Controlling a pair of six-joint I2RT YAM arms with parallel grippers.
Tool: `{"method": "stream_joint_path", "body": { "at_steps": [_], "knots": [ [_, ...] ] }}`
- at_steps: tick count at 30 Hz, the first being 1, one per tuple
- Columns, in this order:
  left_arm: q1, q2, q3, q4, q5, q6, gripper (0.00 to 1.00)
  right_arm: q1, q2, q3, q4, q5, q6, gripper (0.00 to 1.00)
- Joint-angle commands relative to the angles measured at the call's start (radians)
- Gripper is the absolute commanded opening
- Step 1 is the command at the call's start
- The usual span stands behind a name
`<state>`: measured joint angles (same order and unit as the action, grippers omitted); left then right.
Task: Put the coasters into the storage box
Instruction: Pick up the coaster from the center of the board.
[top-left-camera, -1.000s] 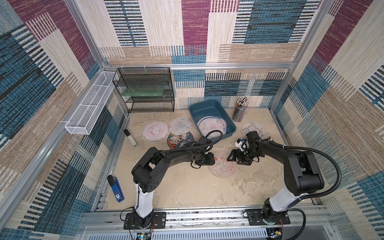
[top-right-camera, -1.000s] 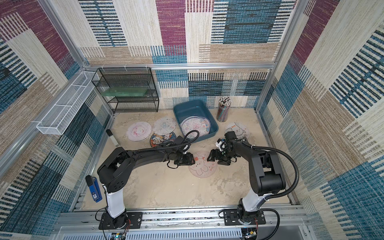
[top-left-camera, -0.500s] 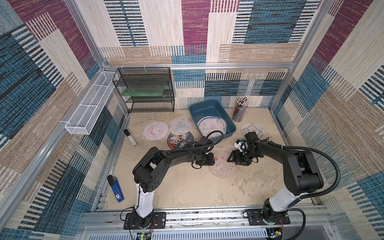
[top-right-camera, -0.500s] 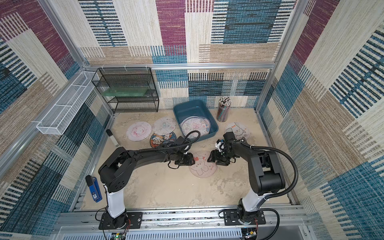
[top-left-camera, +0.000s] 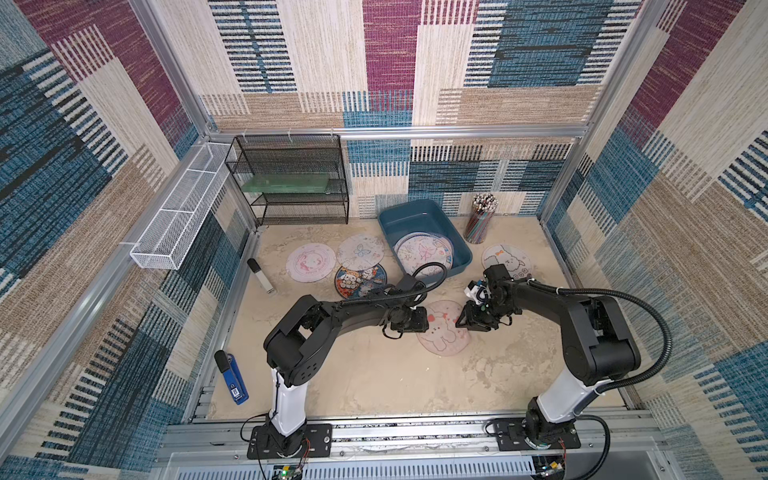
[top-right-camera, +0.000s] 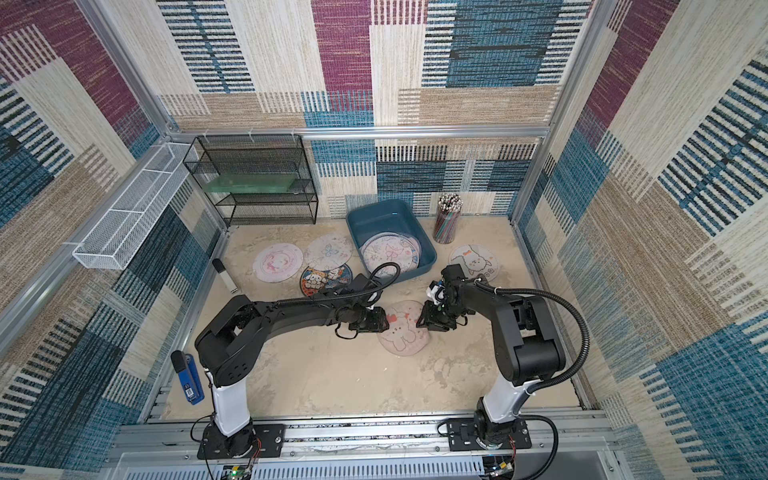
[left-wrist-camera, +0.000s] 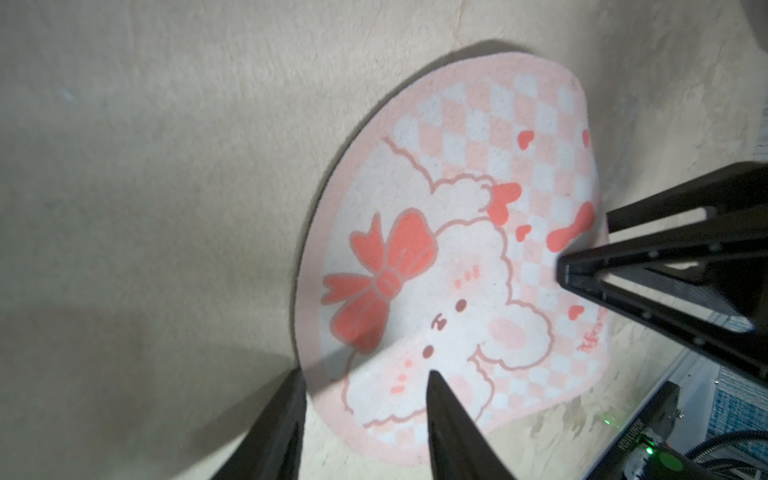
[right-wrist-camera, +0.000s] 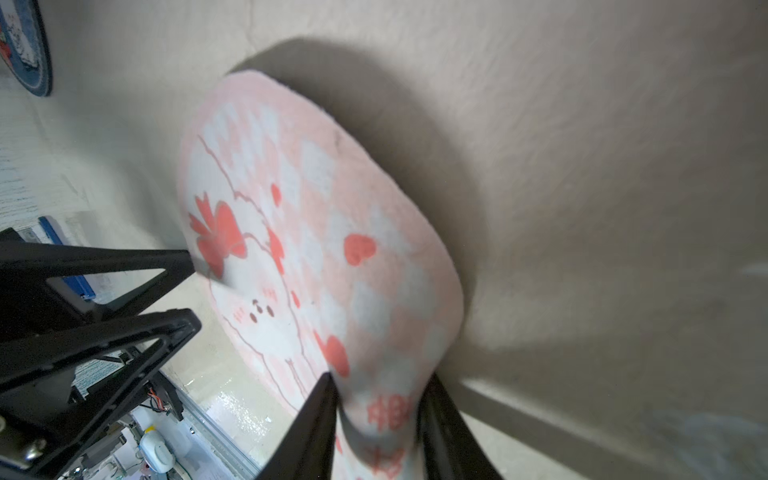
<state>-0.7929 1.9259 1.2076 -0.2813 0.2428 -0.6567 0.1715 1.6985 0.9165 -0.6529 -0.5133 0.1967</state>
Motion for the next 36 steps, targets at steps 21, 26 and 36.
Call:
{"method": "stream_joint_path", "body": {
  "at_steps": [21,26,36],
  "knots": [
    [0.042,-0.199,-0.123,-0.097,-0.072,-0.021,0.75,0.034,-0.113,0.437,-0.321,0.038,0.044,0.17],
    [0.059,-0.222,-0.151,-0.102,-0.075,-0.015,0.76,0.037,-0.046,0.645,-0.357,-0.006,0.057,0.17],
    [0.073,-0.271,-0.217,-0.076,-0.077,-0.052,0.78,0.064,0.217,1.011,-0.243,-0.111,0.103,0.17]
  ]
}}
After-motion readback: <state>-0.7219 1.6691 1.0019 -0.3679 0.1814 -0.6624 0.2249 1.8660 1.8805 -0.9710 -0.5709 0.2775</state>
